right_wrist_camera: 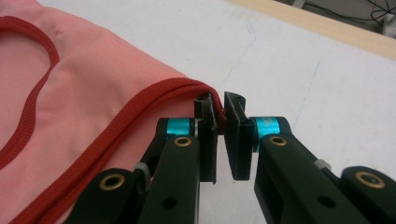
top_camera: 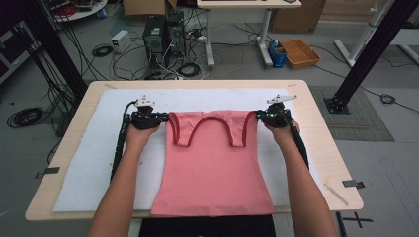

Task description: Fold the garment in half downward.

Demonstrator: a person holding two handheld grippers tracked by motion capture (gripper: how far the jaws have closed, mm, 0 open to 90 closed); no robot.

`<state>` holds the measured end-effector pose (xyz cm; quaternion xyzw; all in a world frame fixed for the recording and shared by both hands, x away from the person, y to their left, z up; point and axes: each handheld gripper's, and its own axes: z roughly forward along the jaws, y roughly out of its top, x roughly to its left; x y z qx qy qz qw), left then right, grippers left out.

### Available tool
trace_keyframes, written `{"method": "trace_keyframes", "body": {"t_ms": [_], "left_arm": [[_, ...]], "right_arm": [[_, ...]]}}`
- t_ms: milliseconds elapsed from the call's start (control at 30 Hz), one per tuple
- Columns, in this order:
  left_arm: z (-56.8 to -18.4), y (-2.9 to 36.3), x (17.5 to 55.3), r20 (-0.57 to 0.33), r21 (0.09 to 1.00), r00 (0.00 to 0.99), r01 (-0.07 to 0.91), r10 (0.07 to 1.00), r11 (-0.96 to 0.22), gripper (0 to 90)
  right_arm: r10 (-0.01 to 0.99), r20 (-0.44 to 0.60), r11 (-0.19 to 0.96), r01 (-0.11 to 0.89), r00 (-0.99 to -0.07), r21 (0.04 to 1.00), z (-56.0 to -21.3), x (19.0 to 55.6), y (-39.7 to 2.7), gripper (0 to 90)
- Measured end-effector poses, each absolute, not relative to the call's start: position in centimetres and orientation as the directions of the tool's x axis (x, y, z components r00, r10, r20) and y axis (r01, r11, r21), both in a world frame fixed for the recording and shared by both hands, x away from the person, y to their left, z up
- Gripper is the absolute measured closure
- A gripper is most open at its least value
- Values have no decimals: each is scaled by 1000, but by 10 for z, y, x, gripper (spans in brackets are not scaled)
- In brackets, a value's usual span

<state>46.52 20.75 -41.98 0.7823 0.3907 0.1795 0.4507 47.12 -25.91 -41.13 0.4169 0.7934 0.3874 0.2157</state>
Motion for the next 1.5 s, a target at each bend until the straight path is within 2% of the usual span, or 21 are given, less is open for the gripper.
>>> {"method": "trace_keyframes", "body": {"t_ms": [467,733,1167,1500], "left_arm": [[-416,214,457,-100,870,660,421,745,-257,831],[-414,223,439,-113,888,690,393,715,-238,831],[-398,223,396,-50,917,764,290,643,-274,827],[-398,226,369,-46,932,794,253,607,-261,827]], "right_arm": [[821,6,322,473,-571,820,-408,471,-258,842],[795,23,305,432,-606,849,-401,451,-262,842],[732,-1,309,332,-681,891,-387,406,-271,839],[698,-13,313,289,-716,905,-392,371,-281,837]]}}
